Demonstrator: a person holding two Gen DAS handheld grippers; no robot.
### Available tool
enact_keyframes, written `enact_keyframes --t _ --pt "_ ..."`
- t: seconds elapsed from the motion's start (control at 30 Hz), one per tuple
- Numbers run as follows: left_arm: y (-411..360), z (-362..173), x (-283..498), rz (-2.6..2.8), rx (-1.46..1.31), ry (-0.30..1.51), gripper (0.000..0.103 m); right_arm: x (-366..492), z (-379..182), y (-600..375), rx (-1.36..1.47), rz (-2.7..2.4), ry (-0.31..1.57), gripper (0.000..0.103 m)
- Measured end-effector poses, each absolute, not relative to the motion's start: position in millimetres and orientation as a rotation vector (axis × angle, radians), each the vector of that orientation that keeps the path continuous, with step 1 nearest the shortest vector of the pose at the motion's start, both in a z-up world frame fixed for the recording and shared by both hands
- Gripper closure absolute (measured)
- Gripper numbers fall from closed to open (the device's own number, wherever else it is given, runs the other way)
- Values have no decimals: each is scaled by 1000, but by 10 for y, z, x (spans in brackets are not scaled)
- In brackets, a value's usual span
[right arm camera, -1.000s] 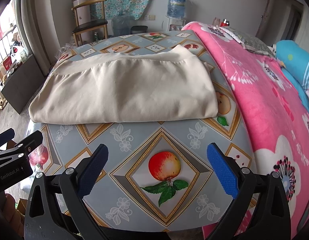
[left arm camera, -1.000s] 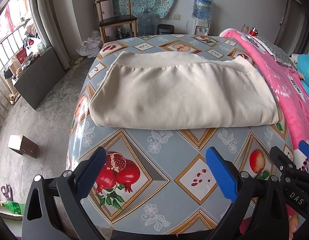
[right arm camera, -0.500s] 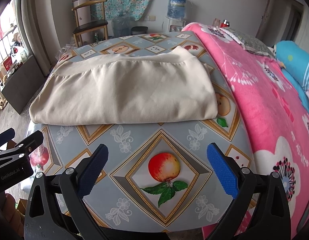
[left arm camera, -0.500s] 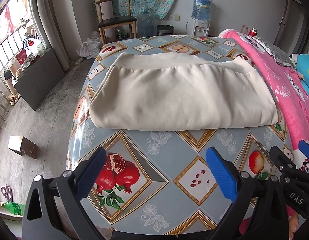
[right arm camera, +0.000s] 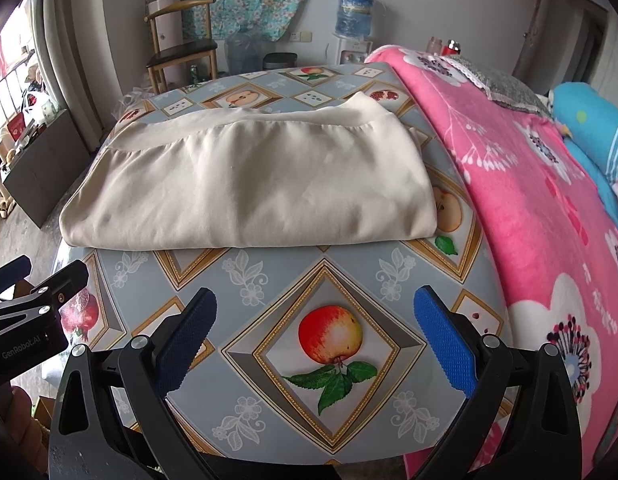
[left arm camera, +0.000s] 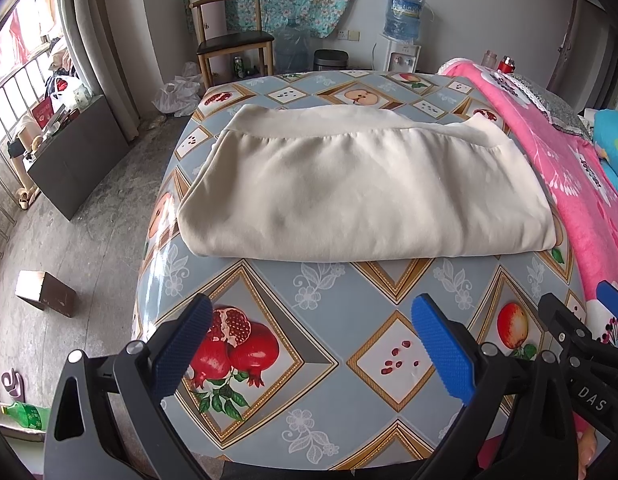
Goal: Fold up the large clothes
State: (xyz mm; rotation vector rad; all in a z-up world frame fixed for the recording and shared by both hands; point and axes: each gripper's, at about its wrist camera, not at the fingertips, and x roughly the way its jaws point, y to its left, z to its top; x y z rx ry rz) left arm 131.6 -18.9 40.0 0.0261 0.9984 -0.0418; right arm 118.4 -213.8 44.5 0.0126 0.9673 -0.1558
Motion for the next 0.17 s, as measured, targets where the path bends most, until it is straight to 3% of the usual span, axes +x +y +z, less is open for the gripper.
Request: enact_keyframes --t 0.17 --pt "-190 421 1333 -41 24 1000 5 1185 449 -2136 12 -155 967 7"
